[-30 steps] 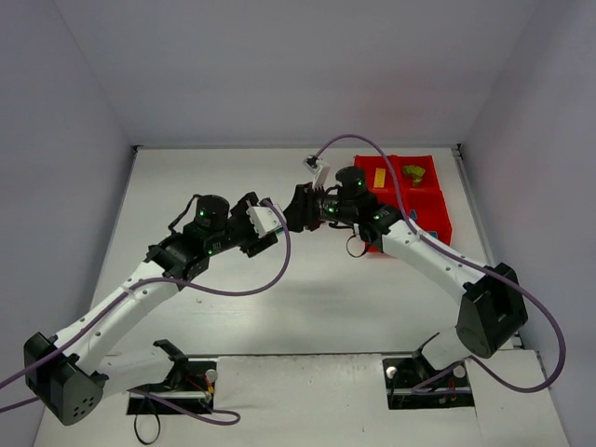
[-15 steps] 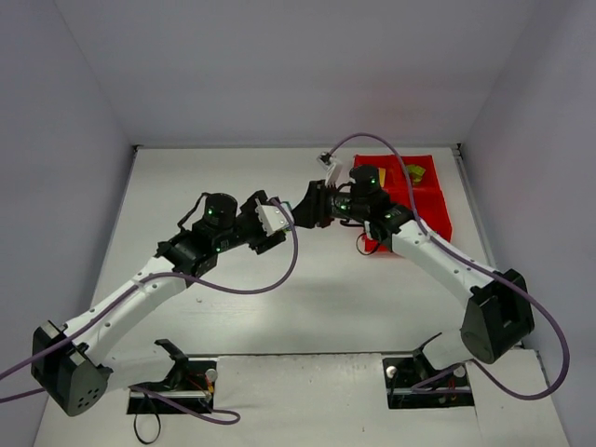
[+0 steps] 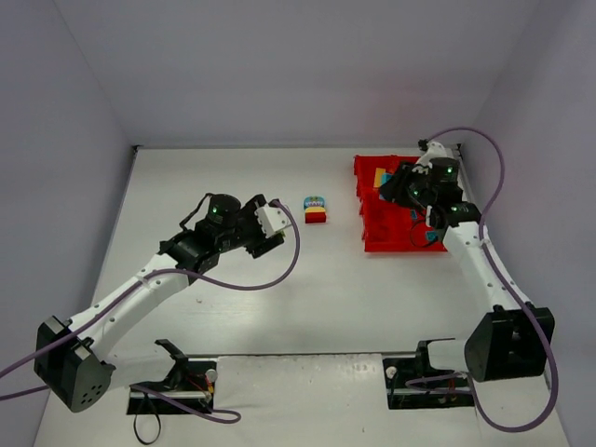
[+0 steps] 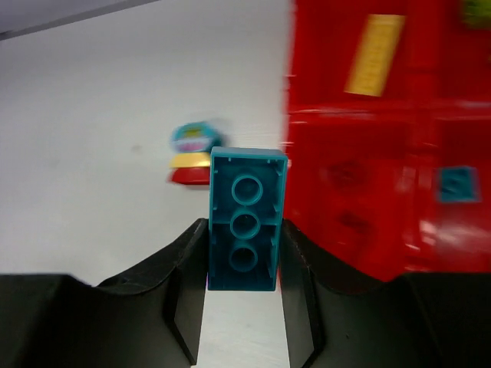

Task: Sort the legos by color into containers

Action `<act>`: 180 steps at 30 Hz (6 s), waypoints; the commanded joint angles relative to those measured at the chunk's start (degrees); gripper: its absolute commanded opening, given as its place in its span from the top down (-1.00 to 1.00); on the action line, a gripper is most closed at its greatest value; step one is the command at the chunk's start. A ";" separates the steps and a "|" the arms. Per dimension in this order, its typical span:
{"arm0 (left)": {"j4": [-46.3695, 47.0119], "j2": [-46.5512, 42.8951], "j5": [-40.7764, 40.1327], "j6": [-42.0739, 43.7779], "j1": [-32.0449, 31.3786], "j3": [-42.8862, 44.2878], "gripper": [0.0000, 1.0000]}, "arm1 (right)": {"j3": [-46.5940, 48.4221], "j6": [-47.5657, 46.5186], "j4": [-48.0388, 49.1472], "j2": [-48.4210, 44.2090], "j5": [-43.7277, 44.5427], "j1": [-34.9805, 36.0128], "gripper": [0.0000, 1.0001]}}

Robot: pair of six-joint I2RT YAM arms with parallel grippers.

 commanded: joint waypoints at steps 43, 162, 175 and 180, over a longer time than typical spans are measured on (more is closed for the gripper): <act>5.99 -5.72 1.49 0.88 0.22 -1.82 1.00 | -0.02 16.42 18.76 1.58 -7.97 18.98 -0.31; 5.73 -3.79 -1.50 -0.96 0.22 -1.21 0.95 | 27.74 -17.93 5.51 31.81 20.77 -10.96 0.87; 5.99 -3.87 -0.62 -0.53 0.30 -1.47 0.95 | 31.10 -18.72 4.89 36.32 19.28 -10.96 -0.21; 6.43 -4.40 0.17 -0.52 0.30 -1.64 0.96 | 27.59 -15.30 4.28 29.99 15.42 -10.52 -0.27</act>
